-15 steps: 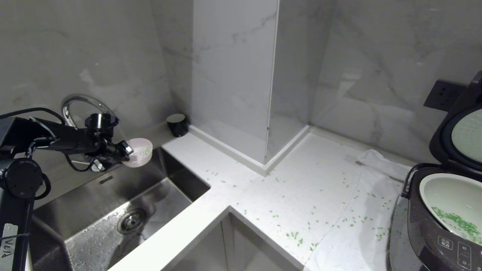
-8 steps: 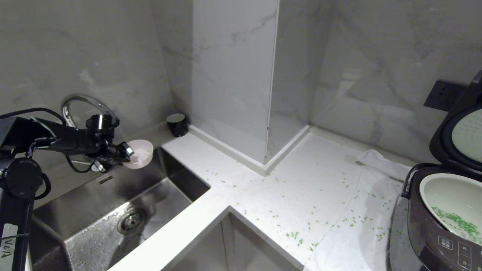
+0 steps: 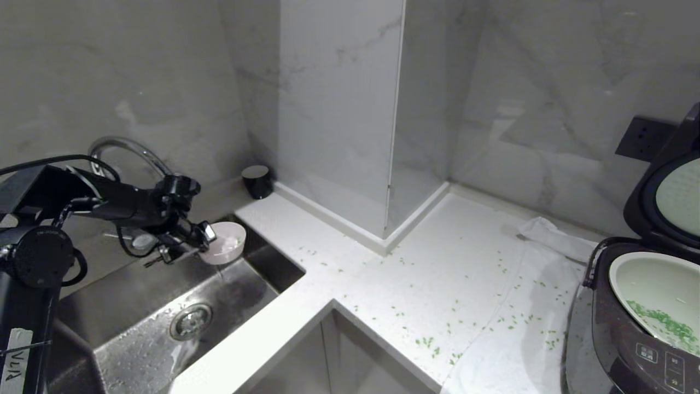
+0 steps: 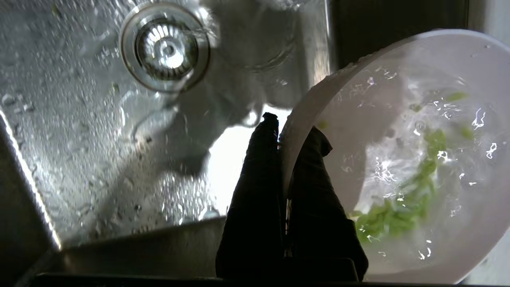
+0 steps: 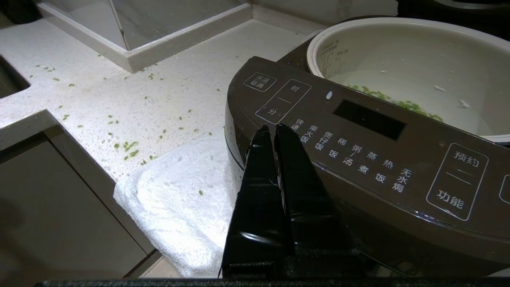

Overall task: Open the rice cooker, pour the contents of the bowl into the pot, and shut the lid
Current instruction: Fill a bowl with water from the tap, then place the bowl on the table

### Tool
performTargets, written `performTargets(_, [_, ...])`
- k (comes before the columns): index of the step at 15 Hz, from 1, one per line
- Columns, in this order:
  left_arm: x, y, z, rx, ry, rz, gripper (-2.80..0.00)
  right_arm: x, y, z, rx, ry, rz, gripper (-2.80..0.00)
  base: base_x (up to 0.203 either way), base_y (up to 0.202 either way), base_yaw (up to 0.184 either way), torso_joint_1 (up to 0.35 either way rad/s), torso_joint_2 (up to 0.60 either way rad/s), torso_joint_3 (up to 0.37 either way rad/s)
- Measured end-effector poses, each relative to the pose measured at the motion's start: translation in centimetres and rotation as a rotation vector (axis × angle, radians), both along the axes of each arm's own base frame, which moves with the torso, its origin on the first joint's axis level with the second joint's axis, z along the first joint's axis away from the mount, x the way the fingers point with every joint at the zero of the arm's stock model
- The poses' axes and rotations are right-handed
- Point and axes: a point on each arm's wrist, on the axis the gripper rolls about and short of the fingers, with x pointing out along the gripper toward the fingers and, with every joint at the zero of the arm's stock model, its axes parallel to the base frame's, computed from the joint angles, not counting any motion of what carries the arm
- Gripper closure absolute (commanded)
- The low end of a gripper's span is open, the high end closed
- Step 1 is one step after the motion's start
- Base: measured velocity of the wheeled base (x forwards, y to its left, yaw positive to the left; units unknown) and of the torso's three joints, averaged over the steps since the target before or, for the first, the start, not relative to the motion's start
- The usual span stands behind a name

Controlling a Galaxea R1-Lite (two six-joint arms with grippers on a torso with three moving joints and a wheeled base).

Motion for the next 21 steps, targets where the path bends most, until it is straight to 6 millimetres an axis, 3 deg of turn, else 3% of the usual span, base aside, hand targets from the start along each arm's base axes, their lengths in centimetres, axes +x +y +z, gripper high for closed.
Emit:
performTargets(4, [-1.2,-5.6,0.3,-0.007,0.092,-0.118,0.00,0.0,0.0,0.0,0.000,0.000,0.000,0.00,0.000,0.000,0.000,0.000,0.00,0.000])
performTargets(14, [-1.9,-18.7,1.7,-0.010,0.006,-0.375,0.00,0.0,0.0,0.0,0.000,0.000,0.000,0.00,0.000,0.000,0.000,0.000,0.00,0.000])
performTargets(21, [-2.4,-24.2,-0.9,-0.005,0.021,-0.483,0.00,0.0,0.0,0.0,0.000,0.000,0.000,0.00,0.000,0.000,0.000,0.000,0.00,0.000])
